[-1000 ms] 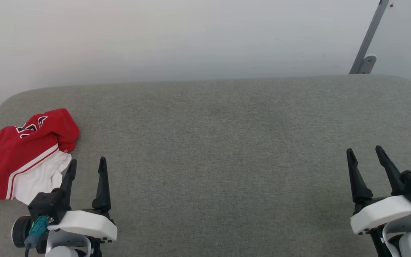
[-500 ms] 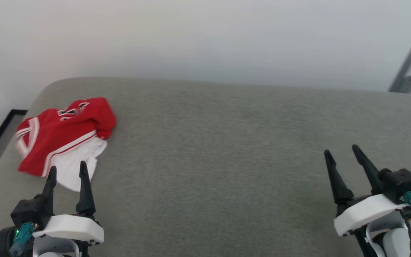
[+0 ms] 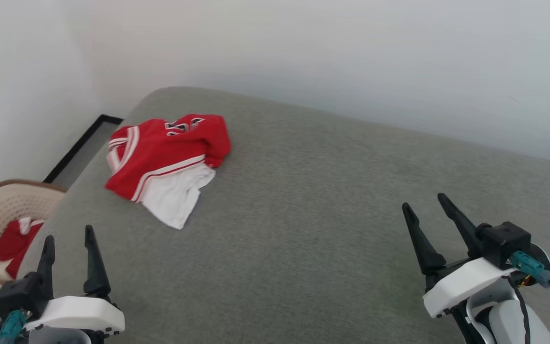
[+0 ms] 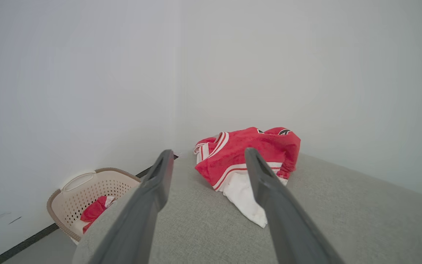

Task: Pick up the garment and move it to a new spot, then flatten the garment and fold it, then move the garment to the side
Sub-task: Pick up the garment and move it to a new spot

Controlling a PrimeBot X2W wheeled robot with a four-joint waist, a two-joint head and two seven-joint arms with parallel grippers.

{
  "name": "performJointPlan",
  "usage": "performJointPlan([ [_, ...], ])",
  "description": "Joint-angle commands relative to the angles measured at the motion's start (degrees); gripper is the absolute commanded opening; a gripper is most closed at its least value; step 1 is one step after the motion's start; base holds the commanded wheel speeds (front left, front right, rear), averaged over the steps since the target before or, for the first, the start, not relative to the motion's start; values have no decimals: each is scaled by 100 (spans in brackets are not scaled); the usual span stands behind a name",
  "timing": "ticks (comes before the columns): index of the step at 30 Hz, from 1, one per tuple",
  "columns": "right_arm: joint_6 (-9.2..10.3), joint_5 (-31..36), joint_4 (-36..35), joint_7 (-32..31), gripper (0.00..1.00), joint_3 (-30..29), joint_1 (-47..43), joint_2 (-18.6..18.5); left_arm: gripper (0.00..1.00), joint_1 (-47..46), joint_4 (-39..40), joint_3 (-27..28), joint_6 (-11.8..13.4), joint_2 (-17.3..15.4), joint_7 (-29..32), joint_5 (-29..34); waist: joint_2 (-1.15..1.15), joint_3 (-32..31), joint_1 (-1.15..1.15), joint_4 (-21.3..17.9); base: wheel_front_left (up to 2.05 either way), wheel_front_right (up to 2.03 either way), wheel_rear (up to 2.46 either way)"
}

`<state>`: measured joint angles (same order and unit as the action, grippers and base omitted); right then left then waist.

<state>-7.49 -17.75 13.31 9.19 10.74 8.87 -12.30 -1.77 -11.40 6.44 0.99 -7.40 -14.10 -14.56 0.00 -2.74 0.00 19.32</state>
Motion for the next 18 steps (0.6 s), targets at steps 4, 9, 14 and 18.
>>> performJointPlan([
  [4,0,-52,41,58,100,44,69,34,100,83,96,14,78,3,29,-63,0,-2,0,283,0,0,0],
  [9,1,-73,74,113,100,58,50,54,100,134,163,25,148,21,77,-104,0,33,0,420,0,0,0],
  [14,1,-52,28,107,100,6,58,49,100,54,187,42,209,51,139,-152,0,126,0,477,0,0,0],
  [18,0,-39,-51,81,100,-127,65,16,100,-267,121,-26,146,74,196,-254,0,256,0,453,0,0,0],
])
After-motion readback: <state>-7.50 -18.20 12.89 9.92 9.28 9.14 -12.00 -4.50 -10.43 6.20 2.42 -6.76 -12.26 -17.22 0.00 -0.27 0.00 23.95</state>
